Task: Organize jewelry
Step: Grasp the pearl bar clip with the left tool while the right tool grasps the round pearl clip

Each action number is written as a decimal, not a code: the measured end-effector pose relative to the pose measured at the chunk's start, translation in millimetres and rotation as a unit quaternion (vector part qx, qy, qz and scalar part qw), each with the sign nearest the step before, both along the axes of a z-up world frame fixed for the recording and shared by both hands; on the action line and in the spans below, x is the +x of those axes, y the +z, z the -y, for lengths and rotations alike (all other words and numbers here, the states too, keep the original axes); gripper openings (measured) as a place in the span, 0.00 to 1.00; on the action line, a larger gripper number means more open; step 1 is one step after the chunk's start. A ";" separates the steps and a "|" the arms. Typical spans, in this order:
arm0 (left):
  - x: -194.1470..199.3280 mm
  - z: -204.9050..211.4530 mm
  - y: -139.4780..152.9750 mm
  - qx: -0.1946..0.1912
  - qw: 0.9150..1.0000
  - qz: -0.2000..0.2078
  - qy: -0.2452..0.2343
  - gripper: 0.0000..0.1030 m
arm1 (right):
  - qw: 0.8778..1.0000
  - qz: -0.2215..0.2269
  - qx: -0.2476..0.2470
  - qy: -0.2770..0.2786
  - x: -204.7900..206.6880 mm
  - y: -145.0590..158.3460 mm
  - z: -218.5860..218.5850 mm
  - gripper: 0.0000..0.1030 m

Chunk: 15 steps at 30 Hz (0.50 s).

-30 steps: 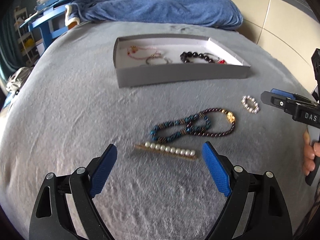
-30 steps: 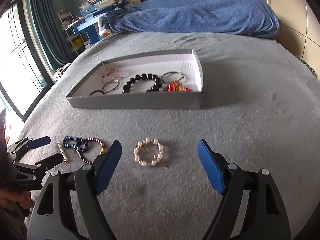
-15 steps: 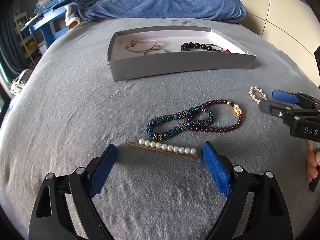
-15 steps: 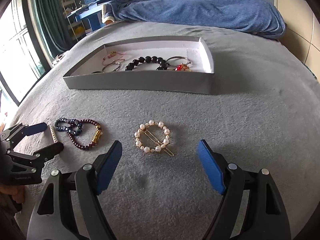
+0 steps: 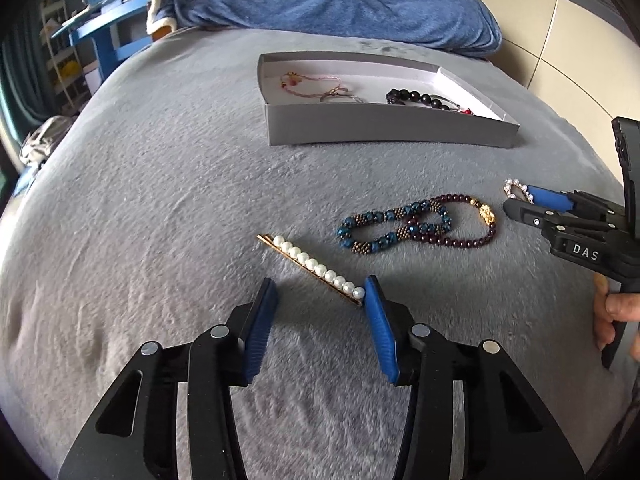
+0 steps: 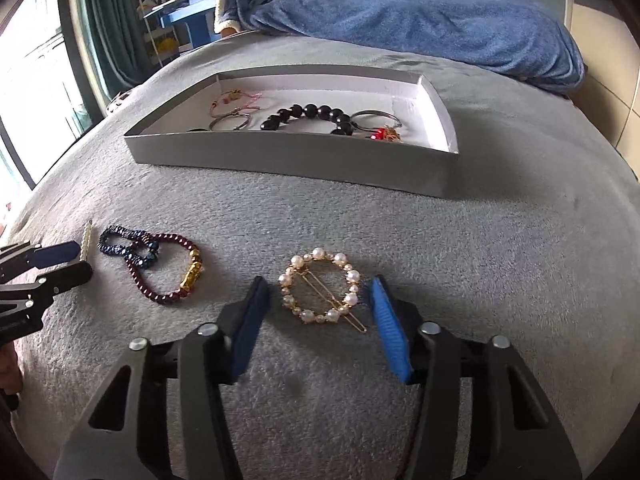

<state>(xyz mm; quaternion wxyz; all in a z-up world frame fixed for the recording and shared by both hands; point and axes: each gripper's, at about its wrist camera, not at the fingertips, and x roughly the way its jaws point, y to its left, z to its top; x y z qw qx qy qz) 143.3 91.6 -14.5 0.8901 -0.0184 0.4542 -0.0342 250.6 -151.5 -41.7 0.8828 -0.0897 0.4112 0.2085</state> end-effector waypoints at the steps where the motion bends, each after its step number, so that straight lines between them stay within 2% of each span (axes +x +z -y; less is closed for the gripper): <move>1: -0.3 0.1 -0.2 -0.001 1.000 -0.001 0.001 0.46 | 1.000 0.001 -0.001 0.001 -0.6 0.1 -0.3 0.46; 11: 5.0 1.9 0.6 -0.031 0.999 0.004 0.009 0.46 | 1.000 -0.012 0.016 -0.002 2.6 -0.8 2.7 0.46; 15: 14.2 14.4 -3.6 -0.009 1.000 0.010 -0.006 0.37 | 1.000 -0.013 0.021 -0.002 3.0 -1.2 3.7 0.46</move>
